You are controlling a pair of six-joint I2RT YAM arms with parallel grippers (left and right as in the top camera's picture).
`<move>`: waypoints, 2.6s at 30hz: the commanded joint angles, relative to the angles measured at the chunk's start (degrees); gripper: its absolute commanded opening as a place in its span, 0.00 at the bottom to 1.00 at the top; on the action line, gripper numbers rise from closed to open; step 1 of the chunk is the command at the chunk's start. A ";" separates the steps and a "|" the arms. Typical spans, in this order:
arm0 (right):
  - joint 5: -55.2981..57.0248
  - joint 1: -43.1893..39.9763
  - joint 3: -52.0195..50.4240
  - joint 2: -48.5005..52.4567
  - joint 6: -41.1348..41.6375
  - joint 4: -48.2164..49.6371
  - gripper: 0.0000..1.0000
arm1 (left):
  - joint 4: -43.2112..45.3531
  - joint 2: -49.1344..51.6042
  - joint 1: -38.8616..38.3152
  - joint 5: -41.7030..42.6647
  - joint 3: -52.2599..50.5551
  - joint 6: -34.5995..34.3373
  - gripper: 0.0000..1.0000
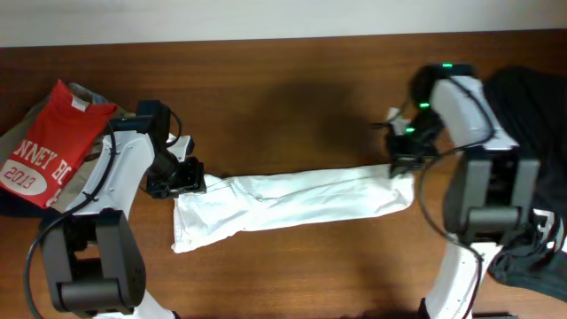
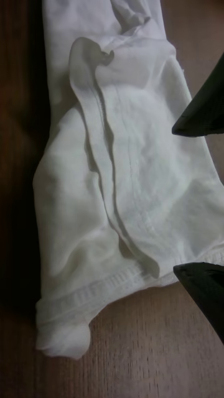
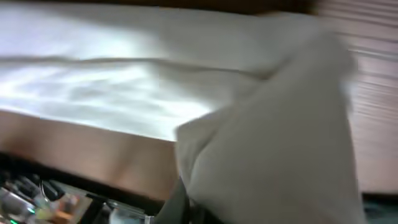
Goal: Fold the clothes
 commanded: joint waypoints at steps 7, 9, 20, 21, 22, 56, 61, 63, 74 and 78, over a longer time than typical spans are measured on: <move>-0.61 22.45 0.35 -0.92 10.43 8.20 0.17 | -0.15 -0.24 0.17 0.44 -0.11 0.04 0.64; -0.63 24.59 0.35 -0.92 10.19 8.46 0.44 | -0.28 -0.24 0.20 0.44 -0.11 0.04 0.64; 5.44 21.88 0.20 -0.94 11.91 9.22 0.74 | -0.26 -0.24 0.20 -0.68 -0.11 0.04 0.71; 5.53 23.91 -0.20 -0.94 12.39 11.28 0.74 | -0.26 -0.24 0.17 -0.66 -0.11 0.04 0.71; 6.43 25.29 -0.76 -0.92 14.73 13.03 0.76 | -0.31 -0.24 0.20 -0.66 -0.11 0.04 0.71; 9.46 27.67 1.46 -5.51 16.44 9.35 0.86 | 0.02 -0.24 0.20 -6.82 -0.13 0.04 0.87; 13.22 16.94 2.10 -9.33 24.68 3.04 0.92 | 5.22 1.25 0.20 -8.63 -4.31 0.11 0.99; 13.25 11.87 2.10 -9.33 25.22 1.09 0.93 | 9.46 3.23 0.20 -7.91 -8.74 0.09 0.94; 19.89 -0.20 2.10 -9.33 23.69 -0.17 0.93 | 4.13 5.38 5.81 -12.96 8.44 0.22 0.00; 20.50 -3.76 2.10 -9.33 22.36 0.26 0.93 | -6.71 5.38 8.26 -12.92 23.06 -1.49 0.00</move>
